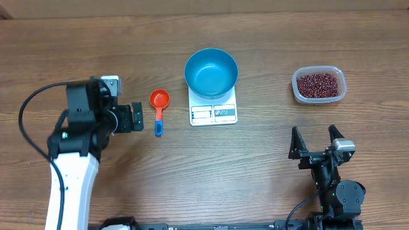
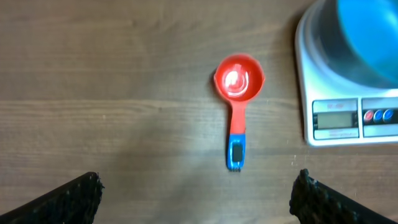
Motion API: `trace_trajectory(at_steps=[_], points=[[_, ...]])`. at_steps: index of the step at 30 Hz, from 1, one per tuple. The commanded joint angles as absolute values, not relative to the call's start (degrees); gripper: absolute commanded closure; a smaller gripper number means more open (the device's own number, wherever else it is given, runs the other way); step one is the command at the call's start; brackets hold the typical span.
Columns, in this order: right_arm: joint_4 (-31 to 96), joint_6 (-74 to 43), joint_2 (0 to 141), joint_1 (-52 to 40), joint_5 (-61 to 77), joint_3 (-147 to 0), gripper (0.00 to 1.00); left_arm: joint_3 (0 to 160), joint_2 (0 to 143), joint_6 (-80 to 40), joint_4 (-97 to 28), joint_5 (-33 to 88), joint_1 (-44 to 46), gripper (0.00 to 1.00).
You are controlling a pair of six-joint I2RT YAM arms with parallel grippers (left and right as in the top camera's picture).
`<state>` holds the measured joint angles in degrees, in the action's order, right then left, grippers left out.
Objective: Scoop item into bowl and weigh 150g on scale
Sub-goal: 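Move the left gripper over the red scoop's cup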
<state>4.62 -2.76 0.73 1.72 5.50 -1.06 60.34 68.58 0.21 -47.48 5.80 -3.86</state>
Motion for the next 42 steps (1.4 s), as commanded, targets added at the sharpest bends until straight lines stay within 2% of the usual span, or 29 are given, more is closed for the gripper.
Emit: trace_trajectory(at_steps=[1, 13, 42], points=[[4.4, -2.8, 0.2, 1.2, 4.7, -0.4, 0.00, 66.1, 73.7, 1.3, -50.9, 6.4, -4.2, 0.01], [4.4, -2.8, 0.2, 1.2, 4.7, -0.4, 0.00, 72.2, 87.6, 1.8, -54.3, 7.5, -4.1, 0.00], [4.4, -2.8, 0.2, 1.2, 4.7, -0.4, 0.00, 72.2, 105.0, 1.8, -38.9, 6.2, 0.7, 0.00]])
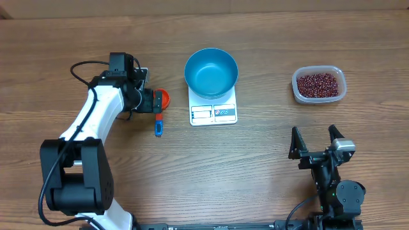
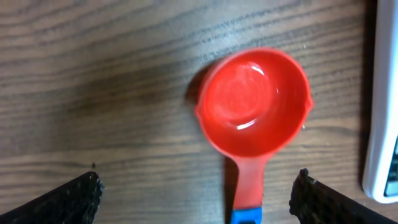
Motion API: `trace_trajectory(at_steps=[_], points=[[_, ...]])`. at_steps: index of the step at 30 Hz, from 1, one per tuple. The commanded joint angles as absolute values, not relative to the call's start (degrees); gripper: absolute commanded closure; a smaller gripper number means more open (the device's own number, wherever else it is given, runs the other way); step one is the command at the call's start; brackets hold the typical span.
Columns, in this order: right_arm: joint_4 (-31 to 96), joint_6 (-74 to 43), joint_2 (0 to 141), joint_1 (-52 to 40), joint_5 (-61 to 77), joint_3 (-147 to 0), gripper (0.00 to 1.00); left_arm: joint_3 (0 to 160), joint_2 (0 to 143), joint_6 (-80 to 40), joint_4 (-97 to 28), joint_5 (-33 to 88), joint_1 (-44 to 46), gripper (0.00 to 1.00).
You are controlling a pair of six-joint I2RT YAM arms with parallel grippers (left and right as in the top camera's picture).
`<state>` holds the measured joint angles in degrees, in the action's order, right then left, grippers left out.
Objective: Scoop item into bowl and weigh 150g on scale
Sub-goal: 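Move the left gripper over the red scoop's cup, then lower the left gripper and grasp the red scoop's cup rim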
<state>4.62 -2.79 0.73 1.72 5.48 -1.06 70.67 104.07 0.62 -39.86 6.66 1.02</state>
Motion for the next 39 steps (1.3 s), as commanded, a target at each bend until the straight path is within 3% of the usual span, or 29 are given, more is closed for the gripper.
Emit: trace_trajectory(at_steps=[1, 39], points=[[4.4, -2.8, 0.2, 1.2, 4.7, -0.4, 0.00, 72.2, 105.0, 1.8, -38.5, 5.7, 0.7, 0.00], [4.4, -2.8, 0.2, 1.2, 4.7, -0.4, 0.00, 73.3, 105.6, 2.8, -39.0, 5.6, 0.7, 0.00]])
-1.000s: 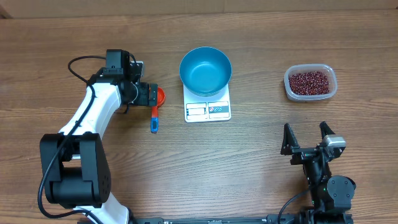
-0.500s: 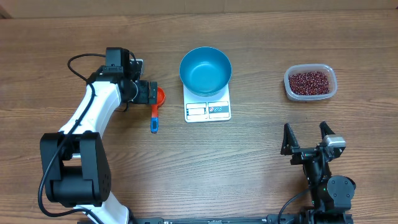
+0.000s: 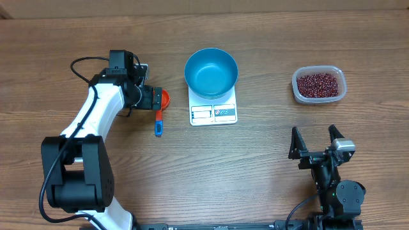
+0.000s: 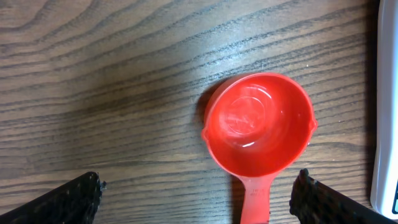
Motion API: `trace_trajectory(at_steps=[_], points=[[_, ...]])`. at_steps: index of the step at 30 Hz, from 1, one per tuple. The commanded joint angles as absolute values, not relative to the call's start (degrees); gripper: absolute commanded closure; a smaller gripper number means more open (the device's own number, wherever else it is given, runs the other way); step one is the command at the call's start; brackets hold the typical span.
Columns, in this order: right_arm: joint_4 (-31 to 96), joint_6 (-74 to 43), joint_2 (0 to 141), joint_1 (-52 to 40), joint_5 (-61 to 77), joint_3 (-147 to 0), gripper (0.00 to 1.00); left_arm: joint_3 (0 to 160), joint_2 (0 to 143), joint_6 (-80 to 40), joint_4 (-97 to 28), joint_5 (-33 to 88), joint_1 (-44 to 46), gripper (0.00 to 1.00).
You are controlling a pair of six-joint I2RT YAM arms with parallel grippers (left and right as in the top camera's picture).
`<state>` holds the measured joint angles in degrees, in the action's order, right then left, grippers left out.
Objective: Scoop item into bowl and weigh 150g on scale
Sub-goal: 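Lower the left gripper and grasp the red scoop's cup rim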
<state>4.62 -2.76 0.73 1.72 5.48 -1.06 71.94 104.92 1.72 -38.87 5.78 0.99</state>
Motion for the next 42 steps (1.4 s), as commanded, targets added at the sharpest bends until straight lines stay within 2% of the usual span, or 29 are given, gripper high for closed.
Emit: trace_trajectory(at_steps=[1, 30, 42], points=[[4.4, -2.8, 0.2, 1.2, 4.7, -0.4, 0.00, 73.3, 105.6, 2.8, -39.0, 5.6, 0.7, 0.00], [4.4, -2.8, 0.2, 1.2, 4.7, -0.4, 0.00, 73.3, 105.8, 4.7, -36.0, 3.9, 0.7, 0.00], [4.4, -2.8, 0.2, 1.2, 4.7, -0.4, 0.00, 73.3, 113.5, 2.6, -34.6, 4.5, 0.7, 0.00]])
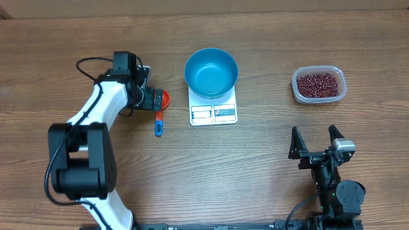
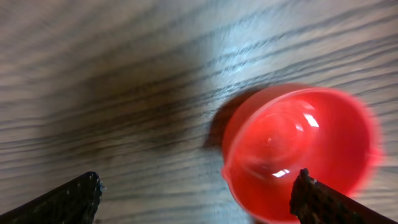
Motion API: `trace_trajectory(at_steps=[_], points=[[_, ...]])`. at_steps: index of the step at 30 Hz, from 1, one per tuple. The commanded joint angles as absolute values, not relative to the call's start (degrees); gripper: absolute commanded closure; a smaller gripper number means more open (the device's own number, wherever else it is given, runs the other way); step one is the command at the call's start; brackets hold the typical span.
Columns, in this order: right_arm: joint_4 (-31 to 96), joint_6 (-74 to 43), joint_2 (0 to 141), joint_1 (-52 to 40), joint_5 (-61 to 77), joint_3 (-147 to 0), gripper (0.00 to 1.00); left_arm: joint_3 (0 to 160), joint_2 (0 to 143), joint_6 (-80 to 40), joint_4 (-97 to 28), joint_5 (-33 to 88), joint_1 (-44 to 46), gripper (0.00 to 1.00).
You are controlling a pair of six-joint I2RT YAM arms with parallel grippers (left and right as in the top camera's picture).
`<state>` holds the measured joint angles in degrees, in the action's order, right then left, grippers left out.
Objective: Scoop item into bowl and weigh 150g on scale
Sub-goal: 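Lower the left gripper and grasp the red scoop's cup rim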
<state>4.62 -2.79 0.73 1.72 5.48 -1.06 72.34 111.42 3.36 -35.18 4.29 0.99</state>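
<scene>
A red scoop with a blue handle end lies left of the white scale, which carries the empty blue bowl. My left gripper sits low over the scoop's cup and hides most of it from above. In the left wrist view the gripper is open. The blurred red cup lies to the right, against the right fingertip, with bare wood between the fingers. My right gripper rests open near the front right. Red beans fill a clear tub.
The wooden table holds only these items. The bean tub stands at the back right, well apart from the scale. The left arm's cable loops behind its wrist.
My left wrist has shifted slightly right and closer to the table. The scoop's cup now looks larger, blurred and further right in the wrist view. The gripper is still open.
My left gripper first hung open, high and to the left of the scoop. It then stood low over the scoop's cup and stayed there, open. Now it is closer still, with the cup at its right fingertip. The right arm has stayed put.
</scene>
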Motion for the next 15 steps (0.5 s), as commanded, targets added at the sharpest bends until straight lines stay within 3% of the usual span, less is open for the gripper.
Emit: trace_trajectory(at_steps=[1, 10, 13, 15], points=[[4.4, -2.8, 0.2, 1.2, 4.7, -0.4, 0.00, 73.3, 114.2, 2.6, -34.3, 4.5, 0.7, 0.00], [4.4, -2.8, 0.2, 1.2, 4.7, -0.4, 0.00, 73.3, 115.4, 2.6, -33.4, 4.5, 0.7, 0.02], [4.4, -2.8, 0.2, 1.2, 4.7, -0.4, 0.00, 73.3, 115.4, 2.6, -33.4, 4.4, 0.7, 0.07], [4.4, -2.8, 0.2, 1.2, 4.7, -0.4, 0.00, 73.3, 115.4, 2.6, -33.3, 4.5, 0.7, 0.18]])
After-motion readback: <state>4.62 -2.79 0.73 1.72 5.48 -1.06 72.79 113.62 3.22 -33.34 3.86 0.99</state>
